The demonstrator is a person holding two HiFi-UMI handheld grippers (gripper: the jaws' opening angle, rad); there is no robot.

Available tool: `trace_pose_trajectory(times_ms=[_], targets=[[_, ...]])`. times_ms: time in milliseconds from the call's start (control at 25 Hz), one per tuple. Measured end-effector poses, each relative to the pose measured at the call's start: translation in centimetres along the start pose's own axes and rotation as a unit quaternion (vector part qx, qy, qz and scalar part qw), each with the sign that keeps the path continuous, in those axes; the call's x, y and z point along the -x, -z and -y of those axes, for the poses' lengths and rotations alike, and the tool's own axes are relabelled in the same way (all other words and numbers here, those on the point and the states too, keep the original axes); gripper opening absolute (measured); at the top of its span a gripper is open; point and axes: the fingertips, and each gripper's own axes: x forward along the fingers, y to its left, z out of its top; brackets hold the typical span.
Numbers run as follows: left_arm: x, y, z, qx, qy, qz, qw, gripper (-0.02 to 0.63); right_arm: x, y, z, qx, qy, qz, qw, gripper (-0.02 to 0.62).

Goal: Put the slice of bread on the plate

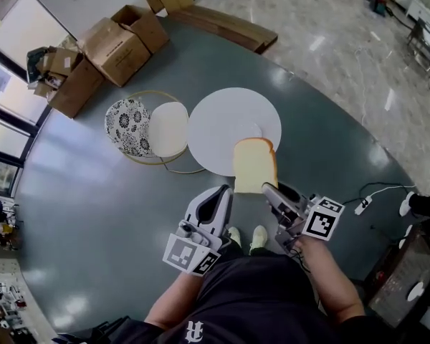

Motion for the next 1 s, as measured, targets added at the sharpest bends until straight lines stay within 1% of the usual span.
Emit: trace_pose_trajectory(times_ms=[320,480,720,880,1000], targets=[[-5.2,1.3,-3.7,0.009,0.029,-0.010,0.9995,0.006,-3.5,-2.1,4.8,-0.012,0.024,0.004,1.000,0.091],[-7.9,1.4,-6.9,0.011,0.044,-0.013,0.9989,0.006,-6.1,-3.2,7.6,-0.024,0.039,0.006,0.999,0.091],[-11.1,3.0,-12.7,0.017,0.060,-0.026,0.9977,0.008,-10.8,-3.1,13.0,-0.038,0.067,-0.004,0.997,0.091],[-13.0,4.2,-15.5,0.020,0.066,-0.038,0.9969,0.006,-12.5,-2.3,17.6,-0.063,0.094,-0.012,0.993,0.091],[-14.3,5.2,-17.3,0.025,0.065,-0.048,0.9964,0.008,-13.6,-1.3,21.0,-0.081,0.112,-0.028,0.990,0.091]])
